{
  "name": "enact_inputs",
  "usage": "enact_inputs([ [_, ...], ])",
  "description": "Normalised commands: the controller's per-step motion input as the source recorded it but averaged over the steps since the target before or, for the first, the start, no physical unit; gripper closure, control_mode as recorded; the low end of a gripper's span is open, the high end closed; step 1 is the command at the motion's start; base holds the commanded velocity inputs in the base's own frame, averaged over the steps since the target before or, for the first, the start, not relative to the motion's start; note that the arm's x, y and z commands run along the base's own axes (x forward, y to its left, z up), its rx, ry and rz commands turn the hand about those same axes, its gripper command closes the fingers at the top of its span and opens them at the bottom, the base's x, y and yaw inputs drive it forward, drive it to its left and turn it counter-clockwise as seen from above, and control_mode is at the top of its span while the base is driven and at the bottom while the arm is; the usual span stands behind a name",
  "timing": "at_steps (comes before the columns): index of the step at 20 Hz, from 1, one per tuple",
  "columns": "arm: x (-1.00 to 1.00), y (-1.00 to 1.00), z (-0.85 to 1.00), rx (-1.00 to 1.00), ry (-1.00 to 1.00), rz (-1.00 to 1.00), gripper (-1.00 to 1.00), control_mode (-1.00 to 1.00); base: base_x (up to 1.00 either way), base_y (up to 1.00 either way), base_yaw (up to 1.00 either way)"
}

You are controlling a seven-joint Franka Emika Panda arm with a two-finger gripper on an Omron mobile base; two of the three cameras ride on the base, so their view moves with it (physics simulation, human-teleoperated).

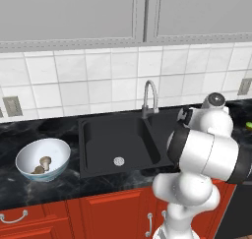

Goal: There is a mixed pile of frozen fruits and vegetables on the counter. Locate all the frozen vegetables and place the items in a bowl on the counter. Take all the frozen fruits and defrost them in a running sink.

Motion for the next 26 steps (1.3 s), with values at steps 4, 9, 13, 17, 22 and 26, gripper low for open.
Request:
enact_inputs([
  [4,-0.1,-0.38,0.0,0.0,0.0,0.03,-1.0,-1.0,0.0,0.0,0.0],
  [9,-0.16,-0.23,0.33,-0.01,0.0,0.05,-1.0,-1.0,0.0,0.0,0.0],
  [13,-0.07,0.0,0.76,0.0,0.0,0.06,-1.0,-1.0,0.0,0.0,0.0],
  [17,-0.16,-0.28,0.41,-0.02,0.1,0.02,-1.0,-1.0,0.0,0.0,0.0],
  [22,-0.01,-0.42,0.1,-0.06,0.32,0.0,-1.0,-1.0,0.0,0.0,0.0],
  [26,0.0,-0.34,0.0,-0.05,0.28,0.0,-1.0,-1.0,0.0,0.0,0.0],
])
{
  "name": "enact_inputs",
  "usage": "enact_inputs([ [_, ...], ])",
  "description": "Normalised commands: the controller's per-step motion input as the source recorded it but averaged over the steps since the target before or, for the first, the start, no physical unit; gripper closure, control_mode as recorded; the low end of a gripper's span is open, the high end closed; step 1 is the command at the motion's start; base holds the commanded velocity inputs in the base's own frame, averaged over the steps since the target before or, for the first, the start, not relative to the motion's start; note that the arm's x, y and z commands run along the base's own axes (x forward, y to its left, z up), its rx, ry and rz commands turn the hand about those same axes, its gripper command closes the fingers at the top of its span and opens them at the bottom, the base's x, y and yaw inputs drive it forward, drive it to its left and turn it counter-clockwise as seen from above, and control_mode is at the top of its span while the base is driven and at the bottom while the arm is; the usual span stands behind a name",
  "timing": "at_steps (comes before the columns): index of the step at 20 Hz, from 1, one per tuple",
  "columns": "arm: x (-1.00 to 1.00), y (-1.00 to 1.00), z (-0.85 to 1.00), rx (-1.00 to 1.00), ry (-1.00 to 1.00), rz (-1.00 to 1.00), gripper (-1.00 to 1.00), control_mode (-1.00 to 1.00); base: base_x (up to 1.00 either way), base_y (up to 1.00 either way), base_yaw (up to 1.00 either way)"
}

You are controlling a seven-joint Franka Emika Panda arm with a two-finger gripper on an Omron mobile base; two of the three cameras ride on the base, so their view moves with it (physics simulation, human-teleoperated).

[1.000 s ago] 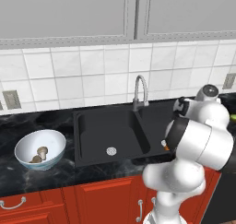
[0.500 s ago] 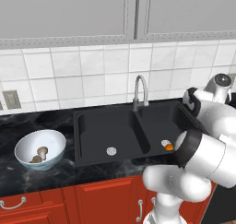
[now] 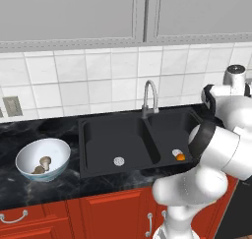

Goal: There is a mixed pile of frozen fruits and vegetables on the counter. Locate all the frozen vegetables and place the items in a bowl on the counter. Take all the frozen fruits and defrost them in a running sink.

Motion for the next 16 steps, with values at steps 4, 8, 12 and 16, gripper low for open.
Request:
enact_inputs([
  [4,0.0,-0.24,0.0,0.02,0.0,0.04,-1.0,-1.0,0.0,0.0,0.0],
  [8,0.0,-0.42,-0.07,0.09,0.0,0.04,-1.0,-1.0,0.0,0.0,0.0],
  [12,0.02,-0.47,-0.03,0.06,0.0,0.02,-1.0,-1.0,0.0,0.0,0.0],
  [16,0.01,-0.44,0.0,0.01,0.0,0.02,-1.0,-1.0,0.0,0.0,0.0],
])
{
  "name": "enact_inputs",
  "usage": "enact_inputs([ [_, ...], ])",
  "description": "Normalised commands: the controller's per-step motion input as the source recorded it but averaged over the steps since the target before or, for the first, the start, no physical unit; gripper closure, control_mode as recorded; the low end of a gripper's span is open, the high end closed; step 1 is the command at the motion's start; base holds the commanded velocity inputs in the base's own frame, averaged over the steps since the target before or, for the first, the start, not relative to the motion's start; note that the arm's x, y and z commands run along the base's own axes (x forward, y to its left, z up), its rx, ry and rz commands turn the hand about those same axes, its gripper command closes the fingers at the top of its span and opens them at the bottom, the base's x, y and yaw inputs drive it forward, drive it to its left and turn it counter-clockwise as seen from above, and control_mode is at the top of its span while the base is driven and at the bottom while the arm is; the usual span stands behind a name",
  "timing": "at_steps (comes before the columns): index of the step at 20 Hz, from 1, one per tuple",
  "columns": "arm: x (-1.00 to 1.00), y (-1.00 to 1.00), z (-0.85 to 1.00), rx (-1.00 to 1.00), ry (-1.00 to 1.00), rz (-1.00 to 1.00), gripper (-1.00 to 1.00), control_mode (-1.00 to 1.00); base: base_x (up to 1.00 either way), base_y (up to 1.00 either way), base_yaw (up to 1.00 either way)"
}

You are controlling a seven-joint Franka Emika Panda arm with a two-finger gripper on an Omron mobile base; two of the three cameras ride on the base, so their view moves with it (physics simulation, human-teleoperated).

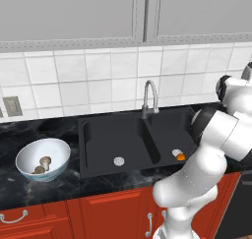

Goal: There is a mixed pile of frozen fruits and vegetables on the counter. Locate all the frozen vegetables and place the items in a bowl on the counter. Take all the frozen fruits and defrost them in a running sink.

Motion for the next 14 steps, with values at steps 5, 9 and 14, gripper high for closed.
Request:
enact_inputs([
  [5,0.0,-0.41,0.0,0.0,0.01,0.02,-1.0,-1.0,0.0,0.0,0.0],
  [9,0.0,-0.42,-0.01,0.0,0.04,0.02,-1.0,-1.0,0.0,0.0,0.0],
  [14,0.0,-0.37,-0.12,0.01,0.03,0.06,-1.0,-1.0,0.0,0.0,0.0],
])
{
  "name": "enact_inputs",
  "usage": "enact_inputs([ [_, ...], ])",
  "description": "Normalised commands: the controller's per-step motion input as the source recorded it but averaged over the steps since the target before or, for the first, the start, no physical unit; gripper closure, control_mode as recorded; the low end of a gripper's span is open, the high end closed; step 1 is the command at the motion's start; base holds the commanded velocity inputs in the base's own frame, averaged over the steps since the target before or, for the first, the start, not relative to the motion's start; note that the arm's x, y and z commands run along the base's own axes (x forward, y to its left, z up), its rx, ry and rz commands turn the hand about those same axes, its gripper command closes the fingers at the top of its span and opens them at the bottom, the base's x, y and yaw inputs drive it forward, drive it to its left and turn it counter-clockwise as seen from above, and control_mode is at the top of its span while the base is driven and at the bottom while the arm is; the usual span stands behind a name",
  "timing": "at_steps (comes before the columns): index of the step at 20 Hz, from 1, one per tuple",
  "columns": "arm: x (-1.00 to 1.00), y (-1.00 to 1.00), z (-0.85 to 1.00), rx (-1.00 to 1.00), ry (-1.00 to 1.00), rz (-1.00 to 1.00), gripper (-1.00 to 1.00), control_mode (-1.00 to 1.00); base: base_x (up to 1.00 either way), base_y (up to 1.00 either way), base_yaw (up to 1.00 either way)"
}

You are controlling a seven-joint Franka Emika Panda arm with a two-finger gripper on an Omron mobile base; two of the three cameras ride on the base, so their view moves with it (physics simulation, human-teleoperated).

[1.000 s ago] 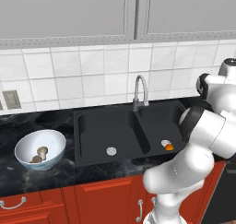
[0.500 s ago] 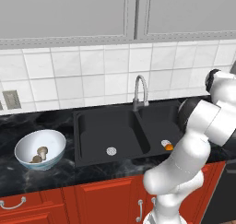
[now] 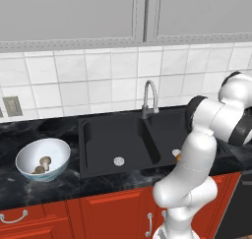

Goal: There is a mixed pile of frozen fruits and vegetables on the counter. Locate all the frozen vegetables and place the items in a bowl on the counter. Take all the frozen fruits and defrost them in a running sink.

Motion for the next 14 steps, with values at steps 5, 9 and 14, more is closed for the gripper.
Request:
enact_inputs([
  [5,0.05,-0.28,-0.15,0.06,0.01,0.05,-1.0,-1.0,0.0,0.0,0.0],
  [9,0.03,-0.25,-0.16,0.14,0.0,0.07,-1.0,-1.0,0.0,0.0,0.0],
  [14,0.03,-0.2,-0.04,0.08,0.0,0.05,-1.0,-1.0,0.0,0.0,0.0],
])
